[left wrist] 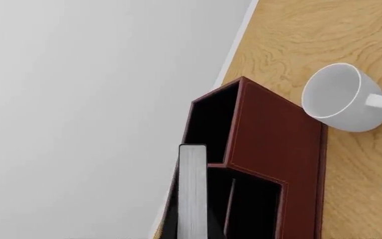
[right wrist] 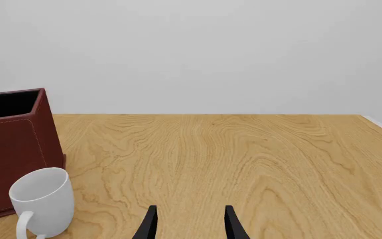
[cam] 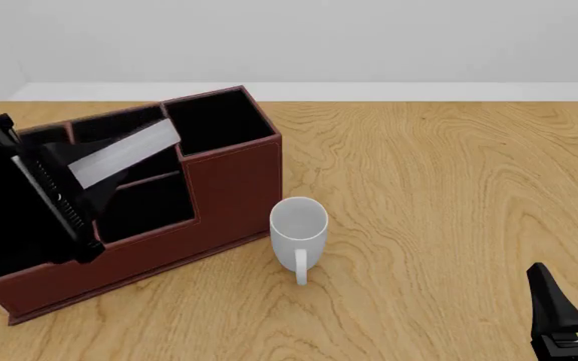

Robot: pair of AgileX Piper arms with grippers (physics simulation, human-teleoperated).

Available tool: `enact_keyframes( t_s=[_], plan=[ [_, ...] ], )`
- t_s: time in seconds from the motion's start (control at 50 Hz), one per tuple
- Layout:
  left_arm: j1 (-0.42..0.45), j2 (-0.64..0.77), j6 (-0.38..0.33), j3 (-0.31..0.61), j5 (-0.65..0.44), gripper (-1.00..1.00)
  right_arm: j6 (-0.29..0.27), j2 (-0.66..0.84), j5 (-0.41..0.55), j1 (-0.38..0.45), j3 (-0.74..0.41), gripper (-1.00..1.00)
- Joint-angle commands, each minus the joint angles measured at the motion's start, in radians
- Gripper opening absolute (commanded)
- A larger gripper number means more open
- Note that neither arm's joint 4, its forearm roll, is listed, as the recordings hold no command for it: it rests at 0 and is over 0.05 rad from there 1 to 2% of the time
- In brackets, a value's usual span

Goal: Pick up the book and place it in the front compartment of the caddy.

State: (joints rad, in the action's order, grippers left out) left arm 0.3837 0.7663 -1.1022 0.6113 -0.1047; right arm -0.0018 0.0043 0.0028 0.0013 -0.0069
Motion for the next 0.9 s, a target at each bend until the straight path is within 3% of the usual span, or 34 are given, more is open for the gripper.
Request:
enact_keyframes(
  t_s=[0.02, 0.9],
  plan=[
    [-0.008, 0.027, -0.027, -0.020, 0.062, -1.00, 0.000, 0.000, 0.000, 0.000, 0.000, 1.00],
    [-0.064, 0.143, -0.089, -0.107, 0.254, -1.00, 0.000, 0.000, 0.000, 0.000, 0.000, 1.00]
  ],
)
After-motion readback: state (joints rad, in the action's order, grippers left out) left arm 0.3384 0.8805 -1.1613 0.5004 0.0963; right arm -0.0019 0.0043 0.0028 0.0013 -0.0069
